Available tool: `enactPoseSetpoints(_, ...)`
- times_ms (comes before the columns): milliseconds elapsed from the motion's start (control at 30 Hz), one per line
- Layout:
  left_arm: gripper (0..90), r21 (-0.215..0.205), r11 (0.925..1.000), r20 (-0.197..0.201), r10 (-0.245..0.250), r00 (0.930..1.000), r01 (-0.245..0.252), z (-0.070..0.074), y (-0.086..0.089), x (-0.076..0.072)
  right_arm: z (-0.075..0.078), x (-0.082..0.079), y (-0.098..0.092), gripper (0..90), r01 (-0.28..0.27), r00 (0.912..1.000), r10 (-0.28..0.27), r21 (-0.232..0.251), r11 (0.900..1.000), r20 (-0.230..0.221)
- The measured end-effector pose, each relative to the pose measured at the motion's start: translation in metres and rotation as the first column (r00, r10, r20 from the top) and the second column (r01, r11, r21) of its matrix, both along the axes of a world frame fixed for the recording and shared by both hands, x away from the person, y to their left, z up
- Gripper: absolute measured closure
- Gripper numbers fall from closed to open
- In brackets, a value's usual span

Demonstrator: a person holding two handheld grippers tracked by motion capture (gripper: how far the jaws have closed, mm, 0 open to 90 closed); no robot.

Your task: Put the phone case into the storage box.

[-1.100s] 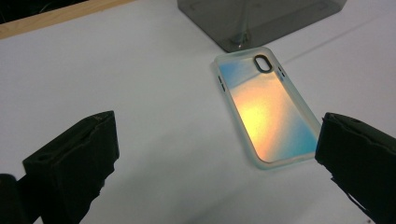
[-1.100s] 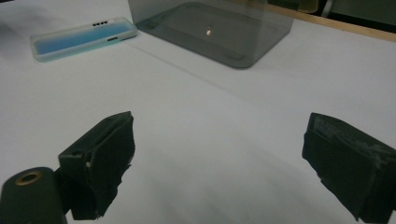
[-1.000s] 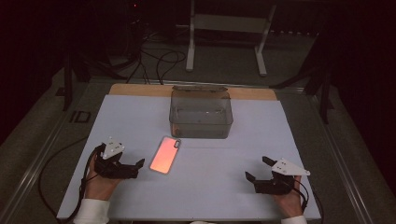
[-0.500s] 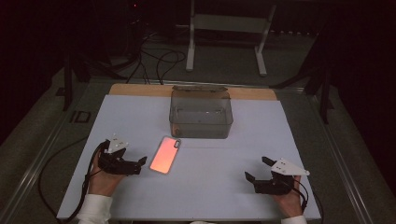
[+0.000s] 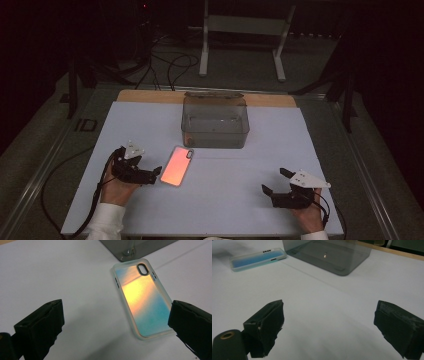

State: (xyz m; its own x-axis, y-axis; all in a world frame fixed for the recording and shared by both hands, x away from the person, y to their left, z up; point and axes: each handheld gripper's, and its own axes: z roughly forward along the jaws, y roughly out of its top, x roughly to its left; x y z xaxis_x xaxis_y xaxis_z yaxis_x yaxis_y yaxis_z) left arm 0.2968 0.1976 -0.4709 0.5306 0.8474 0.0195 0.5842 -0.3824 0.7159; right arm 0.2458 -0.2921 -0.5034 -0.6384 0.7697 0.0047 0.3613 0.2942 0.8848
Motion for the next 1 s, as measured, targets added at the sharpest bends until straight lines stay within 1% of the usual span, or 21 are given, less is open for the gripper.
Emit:
enactPoseSetpoints(133,1.6,-0.002,1.0,0.002,-0.002,1.0,0.002,-0.001,-0.003,0.002,0.0,0.0,0.0,9.2,0.0,1.0,0.0,0.001,1.0,0.0)
enactPoseSetpoints(333,1.6,0.005,1.0,-0.005,-0.007,1.0,0.007,-0.003,-0.008,0.007,0.0,0.0,0.0,9.2,-0.001,1.0,0.001,0.001,1.0,0.0)
enactPoseSetpoints(1000,1.9,0.03,0.9995,-0.043,-0.012,0.999,0.013,-0.01,-0.022,0.019,-0.001,0.001,0.0,9.3,-0.005,1.0,0.005,-0.001,1.0,-0.002)
